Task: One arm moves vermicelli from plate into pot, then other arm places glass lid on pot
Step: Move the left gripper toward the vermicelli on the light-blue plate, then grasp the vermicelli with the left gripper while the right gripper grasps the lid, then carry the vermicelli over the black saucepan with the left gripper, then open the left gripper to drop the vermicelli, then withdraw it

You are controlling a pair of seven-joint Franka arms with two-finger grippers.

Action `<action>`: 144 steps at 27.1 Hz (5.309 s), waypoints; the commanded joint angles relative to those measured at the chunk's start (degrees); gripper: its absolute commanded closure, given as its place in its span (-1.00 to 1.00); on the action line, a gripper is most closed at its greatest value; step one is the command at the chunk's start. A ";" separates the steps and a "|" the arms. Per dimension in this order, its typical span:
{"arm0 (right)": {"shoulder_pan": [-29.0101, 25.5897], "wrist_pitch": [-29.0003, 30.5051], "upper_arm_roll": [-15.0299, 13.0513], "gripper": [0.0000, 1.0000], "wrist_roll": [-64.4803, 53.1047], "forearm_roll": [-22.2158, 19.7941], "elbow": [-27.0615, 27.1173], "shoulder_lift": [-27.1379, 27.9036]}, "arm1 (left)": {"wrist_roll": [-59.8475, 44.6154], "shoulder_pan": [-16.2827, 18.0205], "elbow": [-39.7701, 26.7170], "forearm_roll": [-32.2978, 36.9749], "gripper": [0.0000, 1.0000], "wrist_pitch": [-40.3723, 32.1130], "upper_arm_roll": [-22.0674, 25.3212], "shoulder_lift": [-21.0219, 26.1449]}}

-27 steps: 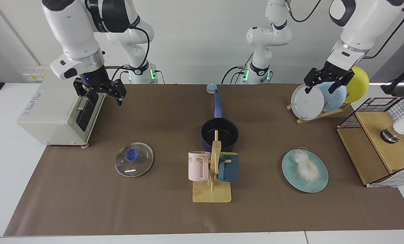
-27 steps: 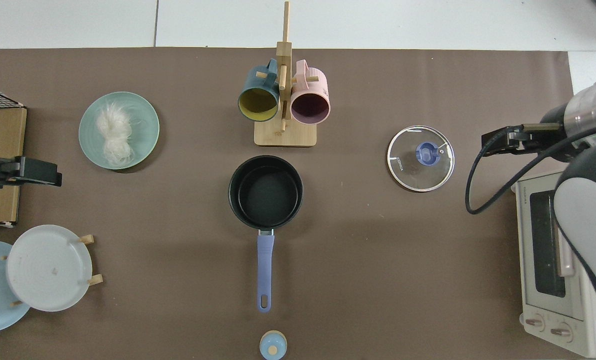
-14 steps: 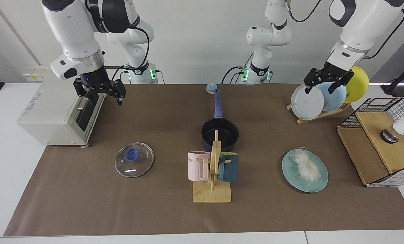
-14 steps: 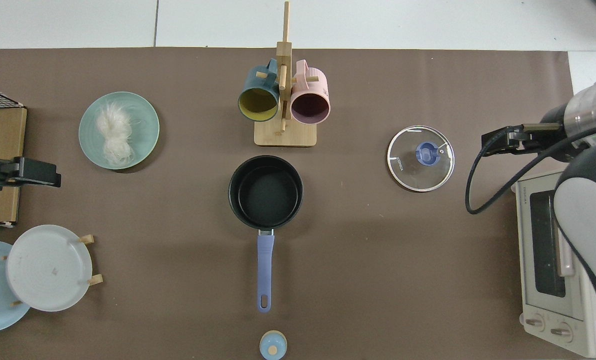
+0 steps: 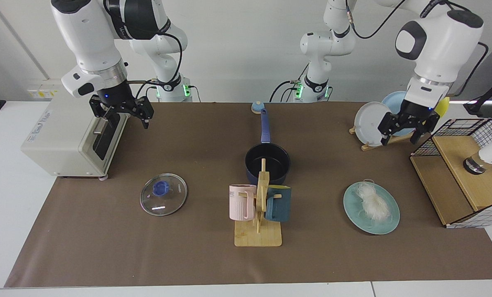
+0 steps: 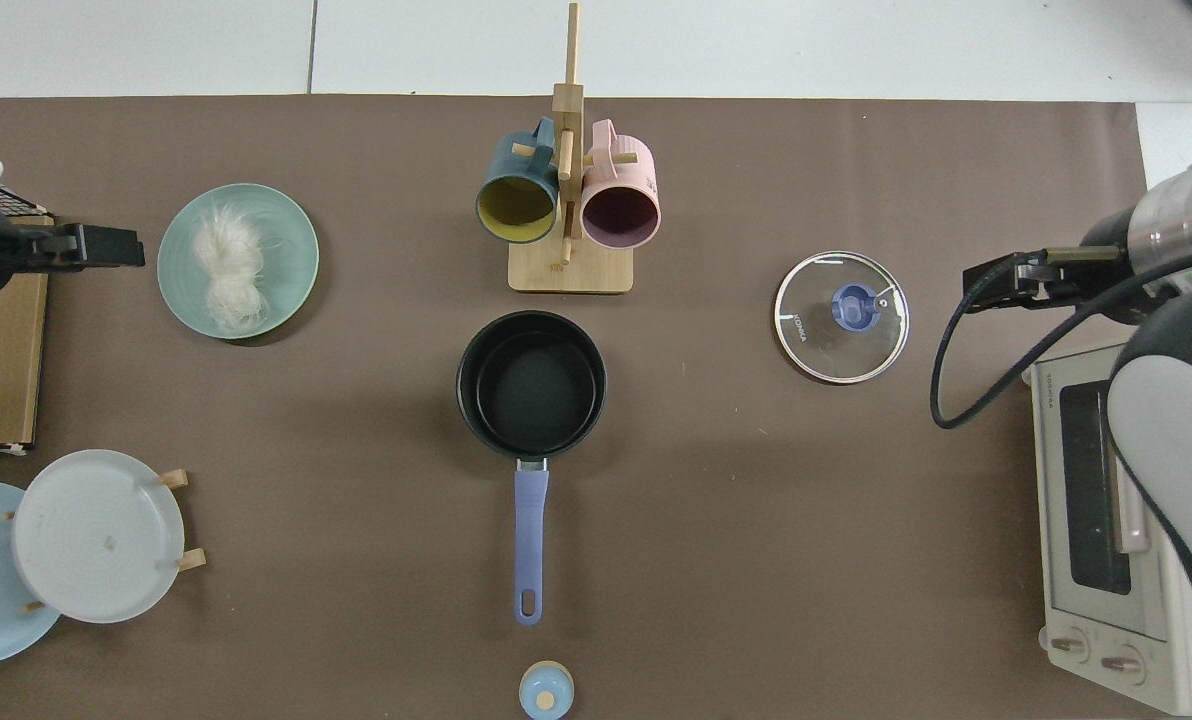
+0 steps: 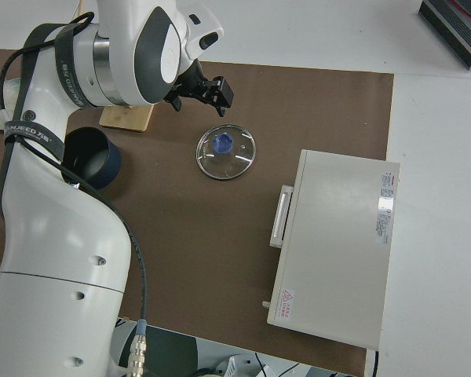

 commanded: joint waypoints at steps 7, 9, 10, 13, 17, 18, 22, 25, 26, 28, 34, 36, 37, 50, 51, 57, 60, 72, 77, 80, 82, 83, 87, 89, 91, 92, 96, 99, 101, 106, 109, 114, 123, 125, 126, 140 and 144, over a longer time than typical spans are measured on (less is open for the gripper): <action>0.01 0.66 0.42 -0.98 1.14 -0.04 0.58 0.93 | 3.71 4.21 2.60 -0.44 -1.00 16.43 -0.61 13.95; -0.08 0.66 0.50 -0.98 1.14 0.04 1.80 2.33 | 3.62 4.29 3.66 -0.44 -1.00 18.19 -0.70 16.23; -0.08 0.40 0.42 -0.98 1.14 -0.04 3.11 3.47 | 3.18 4.21 4.09 -0.44 -1.00 19.42 -0.79 17.55; -0.08 -0.57 0.42 -0.97 1.14 -0.04 7.51 7.51 | 0.99 3.77 5.77 -0.27 -1.00 20.48 -2.45 21.16; 0.10 -0.40 0.59 -0.97 1.23 -0.04 12.08 12.52 | -7.52 3.77 5.77 -0.18 -1.00 20.66 -4.83 23.89; 0.36 0.04 0.51 -0.97 1.49 -0.04 13.22 14.10 | -9.02 3.77 5.68 -0.09 -1.00 20.66 -4.83 24.15; 1.07 1.53 0.33 -0.97 3.16 -0.04 16.04 18.33 | -7.99 3.68 3.75 0.69 -0.96 19.43 -4.83 23.98; 1.15 3.90 0.51 -0.97 3.25 -0.13 15.96 20.09 | -4.04 3.68 3.22 2.63 -0.97 19.34 -4.74 23.98; 1.15 4.61 0.59 -0.97 3.25 -0.13 15.87 20.70 | -3.33 3.77 3.22 2.72 -0.98 19.34 -4.74 23.98; 1.15 5.84 0.59 -0.97 3.25 -0.13 15.61 22.02 | -3.41 3.94 3.22 2.72 -0.98 19.34 -4.74 23.98; 1.68 11.10 0.59 -0.97 3.34 0.13 13.33 24.14 | -8.57 3.94 0.85 2.63 -0.97 18.98 -4.30 23.98; 2.21 13.39 0.59 -0.97 3.34 0.40 10.88 24.40 | -13.23 3.77 0.76 2.63 -0.97 19.78 -4.30 24.15; 2.30 14.27 0.59 -0.97 3.34 0.66 9.38 24.31 | -14.47 3.77 0.76 2.72 -0.97 20.13 -4.30 24.33; 2.47 24.83 0.59 -0.98 2.81 0.84 -5.92 21.86 | -16.24 4.03 0.14 2.37 0.16 21.10 -4.30 25.12; 2.38 24.74 0.59 -0.98 2.55 0.84 -6.53 21.50 | -16.16 4.03 0.14 2.37 0.30 21.27 -4.30 25.12; 2.12 24.74 0.59 -0.98 -0.26 0.75 -9.44 19.92 | -15.72 4.21 1.11 2.28 1.00 21.19 -4.39 26.00; 1.77 24.83 0.51 -0.98 -2.19 0.66 -11.28 19.13 | -15.63 4.03 4.35 2.63 1.00 20.31 -4.48 26.53; 1.15 30.63 0.51 -0.98 -2.55 0.31 -14.89 18.78 | -17.38 3.94 11.04 1.76 1.00 3.27 -8.69 17.31; 1.15 30.80 0.51 -0.98 -2.46 0.31 -14.80 18.86 | -26.15 4.12 10.60 0.79 1.00 -1.57 -14.05 13.87; 1.15 32.29 0.51 -0.97 -2.55 -0.04 -14.71 18.95 | -30.03 4.12 10.34 0.79 1.00 -3.24 -18.79 13.61; 1.15 33.53 0.51 -0.91 -2.55 -0.04 -14.80 19.13 | -31.71 4.12 9.20 0.79 1.00 -4.12 -22.22 13.09; 1.15 33.62 0.51 -0.76 -2.55 -0.04 -14.80 19.13 | -31.89 4.12 8.41 0.79 1.00 -4.21 -23.63 12.73; 1.07 33.62 0.51 0.06 -2.90 -0.04 -14.80 19.22 | -32.85 4.12 1.48 0.79 1.00 -2.82 -28.82 10.28; 1.07 33.62 0.51 0.46 -2.90 -0.04 -14.80 19.13 | -32.77 4.21 -2.12 0.35 1.00 -1.06 -29.96 9.13; 1.07 33.62 0.59 0.75 -2.81 -0.04 -14.71 19.04 | -32.77 4.12 -5.73 -0.70 1.00 2.53 -30.93 8.77; 1.07 33.62 0.51 0.86 -2.81 -0.04 -14.71 19.04 | -33.03 4.03 -6.96 -1.23 1.00 4.64 -31.46 8.95; 1.07 33.62 0.51 1.00 -2.99 -0.04 -14.45 18.95 | -33.03 3.68 -10.93 -1.94 1.00 9.22 -31.81 9.04; 1.24 33.44 0.51 1.00 -2.90 -0.04 -14.19 18.69 | -33.55 3.42 -11.54 -2.03 1.00 11.34 -32.86 10.26; 1.42 33.01 0.51 1.00 -2.64 -0.04 -13.92 18.08 | -34.35 3.42 -12.42 -2.03 1.00 12.65 -33.48 11.32; 2.03 29.32 0.42 1.00 -1.76 -0.04 -11.73 16.14 | -35.31 3.42 -13.13 -2.11 1.00 15.30 -33.66 12.03; 2.03 26.42 0.42 1.00 -0.97 0.04 -10.59 14.48 | -35.49 3.42 -13.13 -2.11 1.00 17.66 -33.66 13.34; 2.21 21.59 0.51 1.00 -0.88 0.05 -10.41 10.35 | -37.95 2.62 -13.57 -2.03 0.99 19.60 -33.66 15.02; 4.14 12.62 0.59 1.00 1.75 0.31 -10.41 3.75 | -37.07 3.06 -12.25 -1.32 -1.00 18.03 -33.05 14.84; 4.32 11.12 0.59 1.00 2.37 0.40 -10.41 2.44 | -36.81 3.68 -10.59 -1.32 -1.00 16.54 -32.70 14.14; 4.32 10.42 0.59 1.00 2.55 0.40 -10.41 1.91 | -36.37 4.29 -9.45 -1.32 -1.00 15.14 -32.52 14.05; 12.30 2.69 0.59 1.00 10.44 -0.04 -2.77 2.07 | -25.39 5.96 4.98 4.74 -1.00 -12.82 -26.29 7.11; 16.96 0.40 0.59 1.00 16.42 0.40 1.19 4.71 | -18.55 5.96 4.71 4.39 -1.00 -16.95 -21.72 3.60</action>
